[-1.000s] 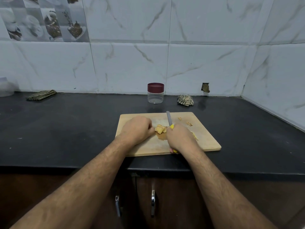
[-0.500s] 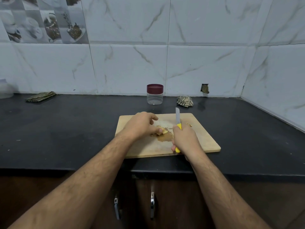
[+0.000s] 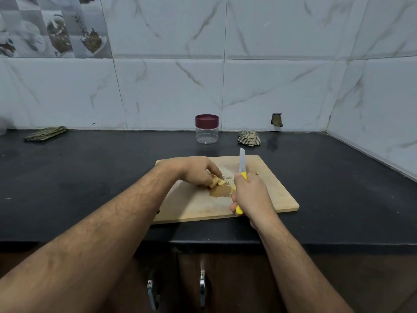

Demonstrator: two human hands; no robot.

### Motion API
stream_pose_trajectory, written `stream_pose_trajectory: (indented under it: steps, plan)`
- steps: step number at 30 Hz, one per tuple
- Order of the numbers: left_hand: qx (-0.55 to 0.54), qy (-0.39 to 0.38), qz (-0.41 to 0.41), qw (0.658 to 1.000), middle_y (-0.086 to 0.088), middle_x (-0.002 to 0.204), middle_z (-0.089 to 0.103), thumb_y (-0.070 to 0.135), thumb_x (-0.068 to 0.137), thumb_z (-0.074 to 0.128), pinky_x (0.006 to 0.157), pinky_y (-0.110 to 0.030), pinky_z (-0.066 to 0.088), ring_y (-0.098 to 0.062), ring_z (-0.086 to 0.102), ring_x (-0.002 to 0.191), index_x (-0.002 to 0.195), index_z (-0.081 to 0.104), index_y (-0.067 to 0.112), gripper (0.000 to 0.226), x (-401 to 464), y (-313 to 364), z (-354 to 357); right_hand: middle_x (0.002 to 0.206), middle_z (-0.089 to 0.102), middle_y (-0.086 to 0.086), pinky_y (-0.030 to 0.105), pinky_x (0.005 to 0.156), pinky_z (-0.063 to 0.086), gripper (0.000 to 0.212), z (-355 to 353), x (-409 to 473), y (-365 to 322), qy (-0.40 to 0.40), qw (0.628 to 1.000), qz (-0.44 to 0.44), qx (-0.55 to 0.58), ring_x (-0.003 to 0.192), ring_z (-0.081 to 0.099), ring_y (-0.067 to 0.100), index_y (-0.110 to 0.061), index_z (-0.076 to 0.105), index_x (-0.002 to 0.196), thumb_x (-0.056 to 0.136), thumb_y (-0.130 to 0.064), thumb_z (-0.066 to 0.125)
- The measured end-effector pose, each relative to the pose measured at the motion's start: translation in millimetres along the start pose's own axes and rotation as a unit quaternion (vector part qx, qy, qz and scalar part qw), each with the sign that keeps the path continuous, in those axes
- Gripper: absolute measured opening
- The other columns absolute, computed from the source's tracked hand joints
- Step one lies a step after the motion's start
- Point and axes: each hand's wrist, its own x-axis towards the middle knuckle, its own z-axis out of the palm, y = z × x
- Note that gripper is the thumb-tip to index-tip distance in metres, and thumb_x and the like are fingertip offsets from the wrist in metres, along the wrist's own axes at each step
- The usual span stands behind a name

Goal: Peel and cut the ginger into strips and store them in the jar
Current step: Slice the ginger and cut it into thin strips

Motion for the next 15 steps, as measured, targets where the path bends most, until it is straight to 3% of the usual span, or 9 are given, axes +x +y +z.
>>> stream_pose_trajectory:
  steps: [5, 8, 12, 15]
  plan:
    - [0.025, -0.018, 0.006, 1.0, 0.012, 0.134, 0.054, 0.011, 0.088, 0.06, 0.089, -0.024, 0.04, -0.001, 0.052, 0.084, 0.132, 0.06, 0.038, 0.051, 7, -7, -5, 0.062, 0.056, 0.003, 0.044, 0.069, 0.055, 0.019, 0, 2, 0, -0.01, 1.0, 0.011, 0.005, 0.04, 0.053, 0.013, -0.023, 0.046, 0.086, 0.101, -0.03, 0.038]
    - [0.013, -0.021, 0.014, 1.0, 0.014, 0.13, 0.057, 0.014, 0.089, 0.065, 0.091, -0.024, 0.038, 0.005, 0.051, 0.081, 0.136, 0.057, 0.034, 0.051, 9, -14, -5, 0.061, 0.057, 0.002, 0.046, 0.072, 0.056, 0.018, 1, 4, 1, -0.014, 1.0, 0.017, 0.001, 0.039, 0.053, 0.012, -0.026, 0.046, 0.086, 0.101, -0.032, 0.038]
    - [-0.031, -0.017, 0.024, 0.999, 0.021, 0.096, 0.063, 0.014, 0.089, 0.069, 0.078, -0.02, 0.042, 0.002, 0.056, 0.077, 0.12, 0.067, 0.029, 0.034, 9, -19, -5, 0.061, 0.056, 0.002, 0.042, 0.065, 0.052, 0.02, 1, 3, 1, -0.017, 1.0, 0.011, 0.0, 0.038, 0.052, 0.012, -0.02, 0.052, 0.094, 0.101, -0.032, 0.038]
    - [-0.053, -0.016, 0.022, 0.998, 0.014, 0.099, 0.065, 0.016, 0.087, 0.073, 0.074, -0.018, 0.042, 0.0, 0.058, 0.08, 0.111, 0.068, 0.026, 0.026, 11, -20, -6, 0.062, 0.056, 0.003, 0.041, 0.063, 0.051, 0.019, 0, 3, 2, -0.019, 1.0, 0.005, -0.007, 0.038, 0.053, 0.012, -0.02, 0.052, 0.093, 0.1, -0.031, 0.038]
